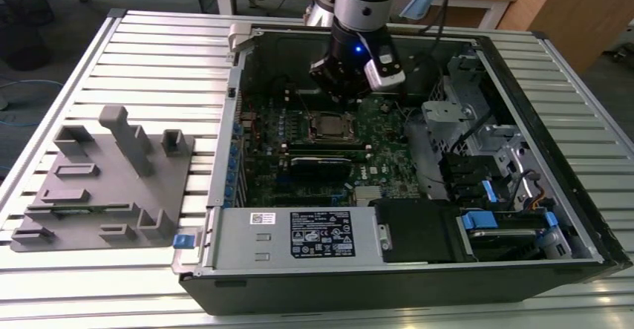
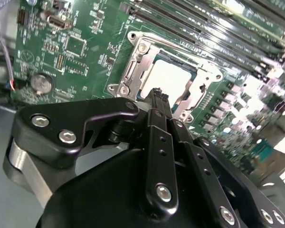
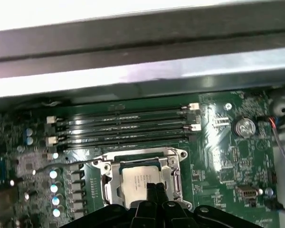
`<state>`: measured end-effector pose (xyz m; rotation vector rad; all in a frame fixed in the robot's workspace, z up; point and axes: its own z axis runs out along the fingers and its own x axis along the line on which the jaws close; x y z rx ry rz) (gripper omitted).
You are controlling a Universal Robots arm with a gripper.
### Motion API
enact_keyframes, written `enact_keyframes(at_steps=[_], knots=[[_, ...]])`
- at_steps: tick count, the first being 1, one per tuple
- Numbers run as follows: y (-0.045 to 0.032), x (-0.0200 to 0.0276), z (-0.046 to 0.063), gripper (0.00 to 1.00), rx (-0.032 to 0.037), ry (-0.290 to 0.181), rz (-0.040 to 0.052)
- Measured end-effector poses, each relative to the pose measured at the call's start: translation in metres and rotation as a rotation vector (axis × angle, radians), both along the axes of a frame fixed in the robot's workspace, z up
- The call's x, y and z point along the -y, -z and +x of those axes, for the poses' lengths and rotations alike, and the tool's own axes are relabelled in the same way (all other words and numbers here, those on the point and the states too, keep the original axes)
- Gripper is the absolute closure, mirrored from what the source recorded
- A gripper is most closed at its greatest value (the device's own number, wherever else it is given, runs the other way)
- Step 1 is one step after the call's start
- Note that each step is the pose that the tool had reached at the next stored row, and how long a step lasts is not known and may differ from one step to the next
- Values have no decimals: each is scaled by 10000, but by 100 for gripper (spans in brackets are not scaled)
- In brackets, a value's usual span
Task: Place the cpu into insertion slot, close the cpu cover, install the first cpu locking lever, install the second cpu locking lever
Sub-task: 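Close the cpu cover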
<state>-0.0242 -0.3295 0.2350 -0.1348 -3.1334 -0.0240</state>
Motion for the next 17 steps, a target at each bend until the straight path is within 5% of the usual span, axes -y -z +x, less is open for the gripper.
enact_keyframes(at_steps=[4, 11, 17], knots=[[3, 0, 0, 89, 7, -658, 0], [4, 14, -7, 89, 7, -667, 0], [5, 93, -45, 89, 7, -667, 1]])
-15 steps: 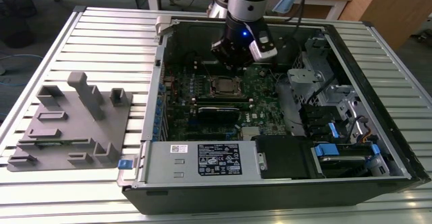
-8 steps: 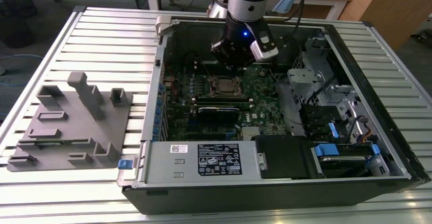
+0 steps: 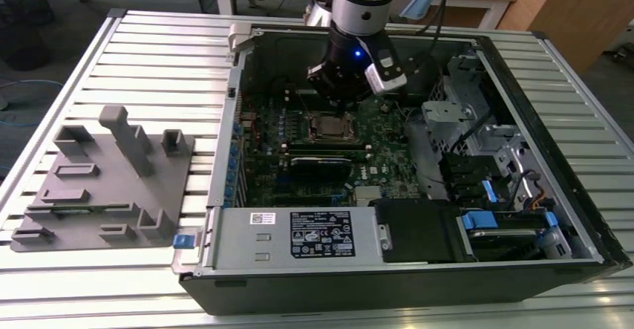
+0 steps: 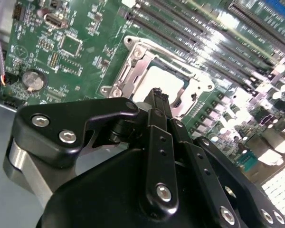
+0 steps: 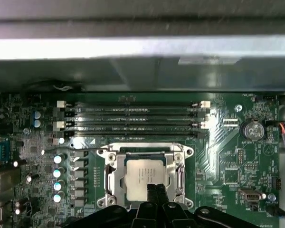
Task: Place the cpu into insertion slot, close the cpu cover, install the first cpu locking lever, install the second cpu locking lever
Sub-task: 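Close the cpu cover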
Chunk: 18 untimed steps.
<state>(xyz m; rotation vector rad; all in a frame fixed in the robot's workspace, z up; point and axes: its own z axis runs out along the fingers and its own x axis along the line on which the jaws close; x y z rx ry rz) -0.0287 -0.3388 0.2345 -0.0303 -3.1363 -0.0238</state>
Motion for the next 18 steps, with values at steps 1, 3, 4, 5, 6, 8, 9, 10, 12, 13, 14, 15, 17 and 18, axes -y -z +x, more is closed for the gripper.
enact_keyframes(at_steps=[1, 3, 4, 5, 6, 8, 9, 10, 12, 13, 14, 15, 17, 18], knots=[[3, 13, -3, 89, 0, 0, 0], [20, 20, -6, 89, 1, 1, 1], [31, 23, -8, 89, 0, 1, 0], [42, 25, -12, 89, 0, 1, -1], [53, 27, -15, 89, 0, 1, -1], [71, 29, -28, 89, 0, 1, -1], [77, 29, -41, 89, 1, 0, 0], [85, 29, -57, 89, 0, 0, -1], [98, 29, -93, 89, 0, 0, -1], [106, 29, -111, 89, 0, 0, 0], [114, 29, -129, 89, 1, 0, 0], [123, 28, -145, 89, 0, 1, -1], [142, 27, -170, 89, 0, 4, -1], [148, 26, -177, 89, 0, 5, 0]])
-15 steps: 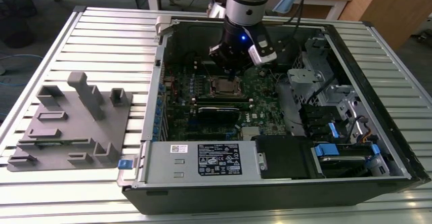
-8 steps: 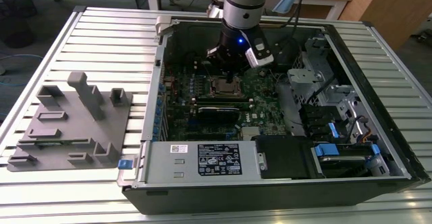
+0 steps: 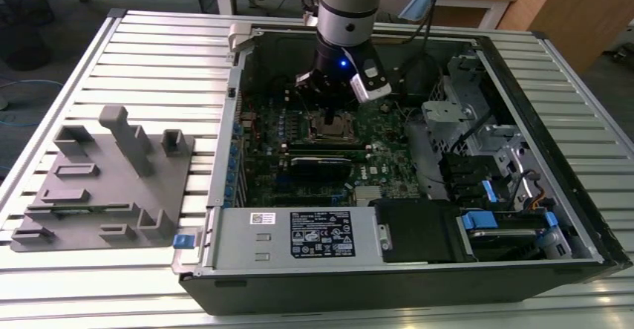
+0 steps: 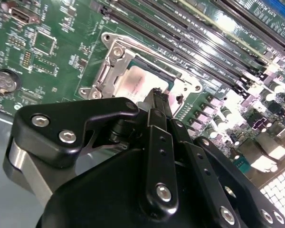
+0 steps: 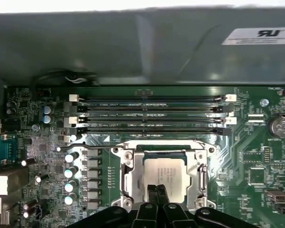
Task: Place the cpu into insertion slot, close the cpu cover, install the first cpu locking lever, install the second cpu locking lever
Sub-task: 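Close the cpu cover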
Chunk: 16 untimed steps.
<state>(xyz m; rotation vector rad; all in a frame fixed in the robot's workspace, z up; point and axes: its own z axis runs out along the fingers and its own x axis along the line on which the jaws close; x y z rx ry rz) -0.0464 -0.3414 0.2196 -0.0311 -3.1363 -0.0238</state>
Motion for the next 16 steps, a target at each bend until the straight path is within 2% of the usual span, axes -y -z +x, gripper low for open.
enact_keyframes(at_steps=[16], knots=[[10, -1, -23, 89, 0, 0, 0]])
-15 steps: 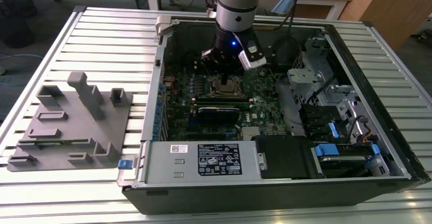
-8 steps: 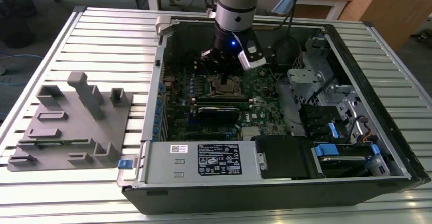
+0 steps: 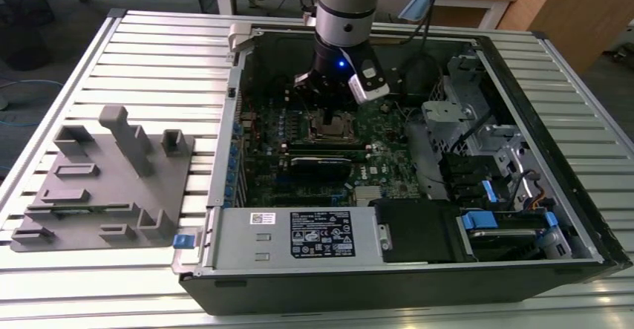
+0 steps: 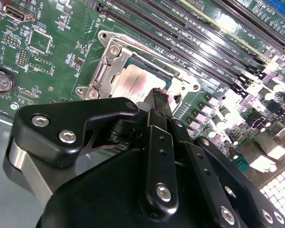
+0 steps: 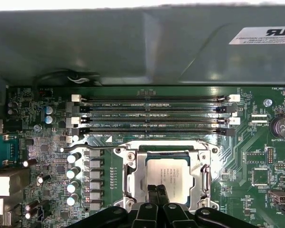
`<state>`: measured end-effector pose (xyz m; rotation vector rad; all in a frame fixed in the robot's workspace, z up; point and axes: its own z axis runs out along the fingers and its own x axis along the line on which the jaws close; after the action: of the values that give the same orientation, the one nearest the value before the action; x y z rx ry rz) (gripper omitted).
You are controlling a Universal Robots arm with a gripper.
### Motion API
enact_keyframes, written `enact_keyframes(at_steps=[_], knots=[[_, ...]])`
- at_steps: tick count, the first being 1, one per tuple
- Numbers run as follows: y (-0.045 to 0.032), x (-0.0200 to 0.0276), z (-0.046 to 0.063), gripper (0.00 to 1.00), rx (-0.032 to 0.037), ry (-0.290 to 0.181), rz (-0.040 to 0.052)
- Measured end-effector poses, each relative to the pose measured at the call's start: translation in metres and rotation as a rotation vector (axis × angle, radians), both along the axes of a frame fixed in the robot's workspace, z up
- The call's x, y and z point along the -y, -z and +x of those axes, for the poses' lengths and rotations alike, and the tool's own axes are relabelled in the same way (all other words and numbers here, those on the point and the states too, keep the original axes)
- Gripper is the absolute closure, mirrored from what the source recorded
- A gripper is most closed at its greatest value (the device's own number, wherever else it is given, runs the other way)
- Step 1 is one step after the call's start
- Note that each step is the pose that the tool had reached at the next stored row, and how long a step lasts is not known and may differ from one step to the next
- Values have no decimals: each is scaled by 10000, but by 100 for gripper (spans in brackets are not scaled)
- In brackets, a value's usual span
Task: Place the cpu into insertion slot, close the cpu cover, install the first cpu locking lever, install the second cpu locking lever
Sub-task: 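Close the cpu cover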
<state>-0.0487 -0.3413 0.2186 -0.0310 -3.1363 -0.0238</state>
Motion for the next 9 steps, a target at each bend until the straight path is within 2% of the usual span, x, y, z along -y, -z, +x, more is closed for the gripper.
enact_keyframes(at_steps=[9], knots=[[27, -2, -38, 89, 9, -1, 0]])
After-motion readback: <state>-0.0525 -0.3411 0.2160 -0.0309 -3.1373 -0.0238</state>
